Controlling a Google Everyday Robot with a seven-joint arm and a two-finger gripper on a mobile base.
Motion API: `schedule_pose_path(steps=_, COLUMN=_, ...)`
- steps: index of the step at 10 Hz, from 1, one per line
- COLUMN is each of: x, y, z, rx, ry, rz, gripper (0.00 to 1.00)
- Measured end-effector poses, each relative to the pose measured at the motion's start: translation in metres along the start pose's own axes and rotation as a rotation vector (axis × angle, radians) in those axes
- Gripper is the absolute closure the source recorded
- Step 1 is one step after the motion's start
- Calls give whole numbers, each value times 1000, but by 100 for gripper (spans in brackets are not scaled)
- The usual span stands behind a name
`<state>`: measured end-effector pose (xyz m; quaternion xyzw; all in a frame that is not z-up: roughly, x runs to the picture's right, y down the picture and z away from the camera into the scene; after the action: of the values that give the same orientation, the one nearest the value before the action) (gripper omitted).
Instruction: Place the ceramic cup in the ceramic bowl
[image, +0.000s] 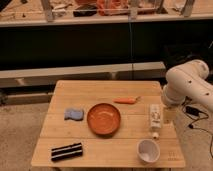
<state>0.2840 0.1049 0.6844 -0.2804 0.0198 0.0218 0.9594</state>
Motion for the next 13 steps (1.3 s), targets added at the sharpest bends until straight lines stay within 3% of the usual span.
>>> schedule_pose_path(steps=8, x=-8, y=24, z=24, rx=-8, ry=-22, rz=-26, gripper=20)
schedule_pose_path(steps=13, x=-26, y=50, z=40, rx=-21, ry=-33, rz=-106, gripper=20)
